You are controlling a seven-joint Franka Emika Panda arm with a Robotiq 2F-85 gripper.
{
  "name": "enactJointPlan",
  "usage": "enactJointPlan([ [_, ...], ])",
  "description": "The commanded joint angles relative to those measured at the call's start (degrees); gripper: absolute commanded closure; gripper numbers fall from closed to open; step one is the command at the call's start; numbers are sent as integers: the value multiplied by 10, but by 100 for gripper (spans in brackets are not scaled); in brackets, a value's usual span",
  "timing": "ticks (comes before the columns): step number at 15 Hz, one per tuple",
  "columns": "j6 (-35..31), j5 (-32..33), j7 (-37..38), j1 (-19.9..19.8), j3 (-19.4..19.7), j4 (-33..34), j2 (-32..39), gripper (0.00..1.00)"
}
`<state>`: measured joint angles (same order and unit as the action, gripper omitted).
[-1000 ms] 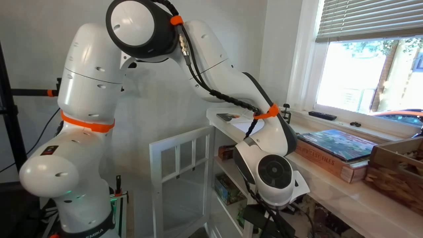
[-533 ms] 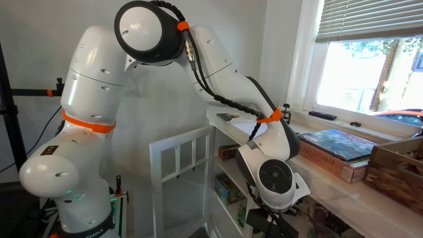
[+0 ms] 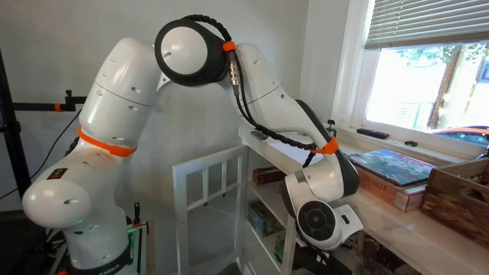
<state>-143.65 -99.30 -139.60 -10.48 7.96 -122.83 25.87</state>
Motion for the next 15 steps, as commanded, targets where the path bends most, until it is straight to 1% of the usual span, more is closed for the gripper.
enactJointPlan([
  [1,37,-58,-57,1,9,31,32,100],
  [6,91,-90,-90,-1,16,52,61,100],
  [8,113,-95,-91,-2,19,61,72,100],
  [10,131,-94,-87,-2,22,71,86,100],
  [15,146,-81,-79,3,24,95,115,100],
])
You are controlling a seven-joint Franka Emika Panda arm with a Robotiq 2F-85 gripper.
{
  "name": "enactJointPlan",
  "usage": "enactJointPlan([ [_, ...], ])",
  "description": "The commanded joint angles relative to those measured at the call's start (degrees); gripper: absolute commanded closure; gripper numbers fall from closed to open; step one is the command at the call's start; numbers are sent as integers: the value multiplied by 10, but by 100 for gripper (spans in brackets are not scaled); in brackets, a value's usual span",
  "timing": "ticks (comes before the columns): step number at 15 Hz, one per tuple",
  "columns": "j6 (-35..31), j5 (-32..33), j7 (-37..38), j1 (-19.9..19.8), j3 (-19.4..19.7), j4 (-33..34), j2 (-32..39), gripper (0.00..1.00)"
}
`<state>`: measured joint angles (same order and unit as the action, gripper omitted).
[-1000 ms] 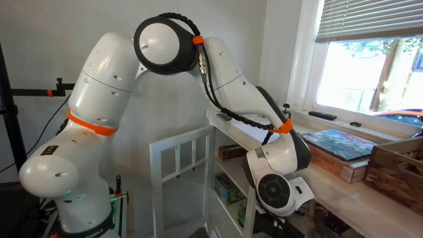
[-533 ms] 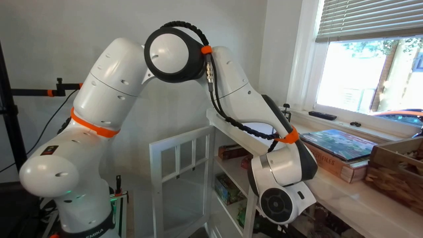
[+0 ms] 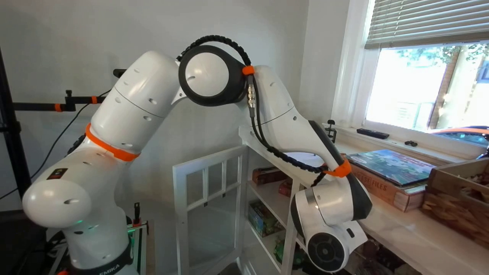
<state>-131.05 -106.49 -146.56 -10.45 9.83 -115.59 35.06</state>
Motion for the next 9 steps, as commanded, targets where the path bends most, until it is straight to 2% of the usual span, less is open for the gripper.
enactJointPlan([
  [1,22,-9,-10,3,6,27,28,100],
  [9,30,-6,-6,4,4,67,65,100],
])
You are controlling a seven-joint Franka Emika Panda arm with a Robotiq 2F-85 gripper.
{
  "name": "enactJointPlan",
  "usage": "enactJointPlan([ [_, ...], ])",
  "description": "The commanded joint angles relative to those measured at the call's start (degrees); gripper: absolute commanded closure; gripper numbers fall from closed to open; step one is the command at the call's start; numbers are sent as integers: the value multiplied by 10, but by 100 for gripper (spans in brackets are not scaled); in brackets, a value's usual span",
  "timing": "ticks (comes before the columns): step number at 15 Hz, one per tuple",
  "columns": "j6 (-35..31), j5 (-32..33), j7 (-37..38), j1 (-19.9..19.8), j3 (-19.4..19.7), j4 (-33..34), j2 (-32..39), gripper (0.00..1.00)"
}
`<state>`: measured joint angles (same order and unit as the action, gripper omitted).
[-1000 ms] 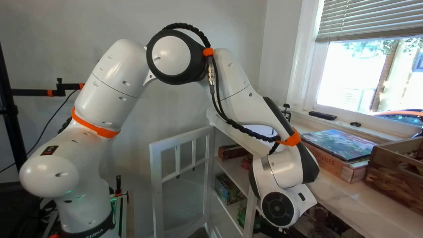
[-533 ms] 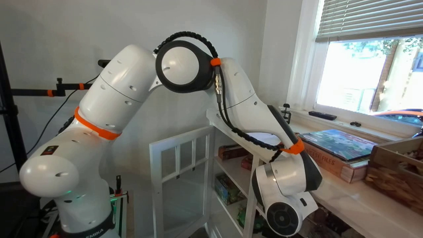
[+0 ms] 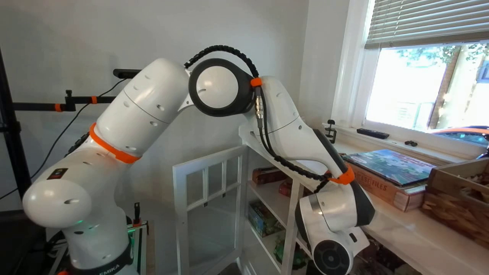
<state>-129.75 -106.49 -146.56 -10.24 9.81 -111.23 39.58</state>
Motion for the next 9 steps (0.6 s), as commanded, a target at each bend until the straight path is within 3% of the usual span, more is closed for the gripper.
enactJointPlan([
  [1,17,-5,-6,3,4,28,24,100],
  [9,31,-8,0,1,-1,65,55,100],
])
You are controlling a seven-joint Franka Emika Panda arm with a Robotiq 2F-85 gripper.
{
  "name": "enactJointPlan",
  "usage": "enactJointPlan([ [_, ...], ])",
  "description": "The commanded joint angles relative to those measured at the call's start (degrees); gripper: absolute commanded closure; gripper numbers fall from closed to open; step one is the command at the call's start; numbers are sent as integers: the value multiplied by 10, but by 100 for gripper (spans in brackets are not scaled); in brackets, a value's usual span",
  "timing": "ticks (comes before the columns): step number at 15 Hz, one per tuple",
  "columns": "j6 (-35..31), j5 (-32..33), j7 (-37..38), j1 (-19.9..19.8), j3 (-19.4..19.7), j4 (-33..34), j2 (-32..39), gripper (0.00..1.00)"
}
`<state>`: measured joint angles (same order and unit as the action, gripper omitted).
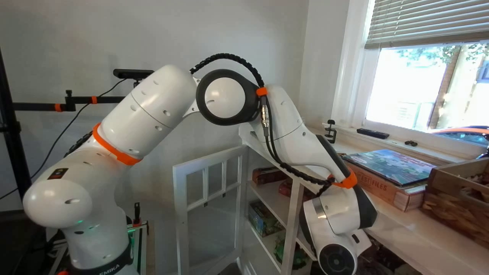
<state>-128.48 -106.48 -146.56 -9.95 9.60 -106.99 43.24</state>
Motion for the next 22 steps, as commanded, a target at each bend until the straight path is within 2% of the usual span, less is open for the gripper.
enactJointPlan([
  [1,21,-10,1,-3,0,26,21,100],
  [8,49,-10,31,-9,-5,53,41,100],
  [21,40,-5,55,-4,-2,68,53,100],
  [22,39,-5,54,-3,-2,68,54,74],
])
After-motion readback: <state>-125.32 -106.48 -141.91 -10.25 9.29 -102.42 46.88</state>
